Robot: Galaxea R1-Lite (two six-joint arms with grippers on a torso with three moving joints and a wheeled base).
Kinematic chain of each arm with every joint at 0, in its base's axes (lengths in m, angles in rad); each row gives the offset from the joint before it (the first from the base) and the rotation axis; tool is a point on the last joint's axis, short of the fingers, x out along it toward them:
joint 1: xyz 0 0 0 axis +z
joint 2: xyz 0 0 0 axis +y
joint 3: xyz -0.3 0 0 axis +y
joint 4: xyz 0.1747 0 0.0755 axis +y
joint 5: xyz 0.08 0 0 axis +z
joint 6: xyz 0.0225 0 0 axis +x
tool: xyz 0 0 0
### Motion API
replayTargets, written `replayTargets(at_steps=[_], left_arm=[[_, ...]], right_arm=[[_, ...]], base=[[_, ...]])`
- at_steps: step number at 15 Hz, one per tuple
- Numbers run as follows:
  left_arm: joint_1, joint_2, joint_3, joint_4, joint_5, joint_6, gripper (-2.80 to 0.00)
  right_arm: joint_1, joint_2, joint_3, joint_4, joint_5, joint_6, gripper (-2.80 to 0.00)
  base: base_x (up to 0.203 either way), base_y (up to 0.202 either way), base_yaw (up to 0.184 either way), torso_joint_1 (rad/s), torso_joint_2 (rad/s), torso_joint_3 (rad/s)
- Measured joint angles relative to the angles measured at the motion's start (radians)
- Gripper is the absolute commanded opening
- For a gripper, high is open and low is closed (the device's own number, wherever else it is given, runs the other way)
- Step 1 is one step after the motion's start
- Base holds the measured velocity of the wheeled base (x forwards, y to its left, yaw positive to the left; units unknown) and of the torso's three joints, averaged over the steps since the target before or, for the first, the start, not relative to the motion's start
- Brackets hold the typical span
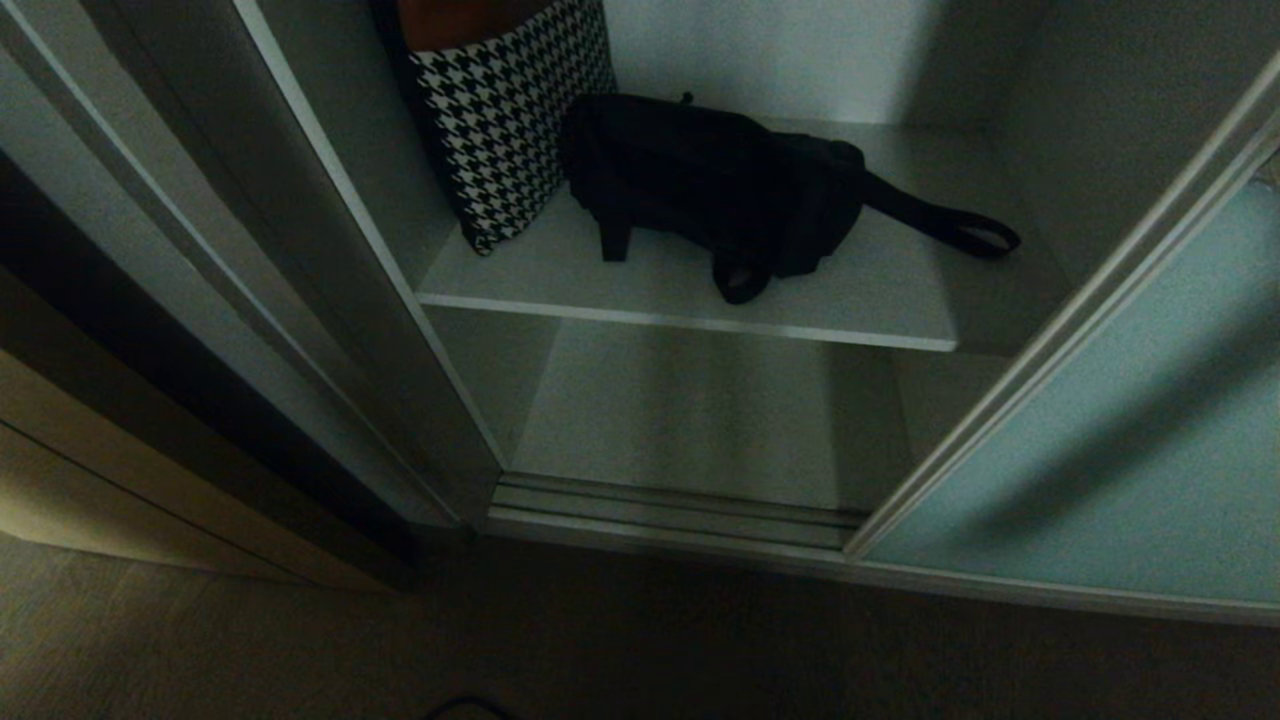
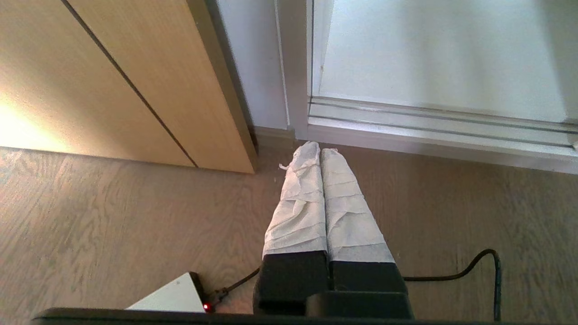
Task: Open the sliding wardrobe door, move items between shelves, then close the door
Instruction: Close the door
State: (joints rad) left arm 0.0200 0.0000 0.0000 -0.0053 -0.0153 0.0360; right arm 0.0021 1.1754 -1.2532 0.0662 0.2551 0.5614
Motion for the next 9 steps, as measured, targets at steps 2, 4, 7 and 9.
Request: replayTargets(at_steps=[2, 4, 7, 9], left_arm=[[0.0, 0.0, 0.0, 0.0, 0.0, 0.0, -2.8], [0.0, 0.0, 0.0, 0.001, 0.0, -0.001, -2.8], [0.0, 0.0, 0.0, 0.0, 0.0, 0.0, -2.8], [0.0, 0.0, 0.0, 0.0, 0.0, -0.001, -2.8]], right_arm=[[0.05, 0.009, -0.006, -0.002, -0.01, -0.006, -2.8], [0.092, 0.022, -0.009, -0.014, -0.01, -0.033, -2.8], [0.167, 0.048, -0.013, -0.049, -0.005, -0.051, -2.8], [0.245, 0.067, -0.017, -0.08, -0.024, -0.061, -2.8]], base=[[0.0, 0.0, 0.0, 0.0, 0.0, 0.0], [0.0, 0.0, 0.0, 0.0, 0.0, 0.0], [0.0, 0.0, 0.0, 0.0, 0.0, 0.0], [0.0, 0.0, 0.0, 0.0, 0.0, 0.0]])
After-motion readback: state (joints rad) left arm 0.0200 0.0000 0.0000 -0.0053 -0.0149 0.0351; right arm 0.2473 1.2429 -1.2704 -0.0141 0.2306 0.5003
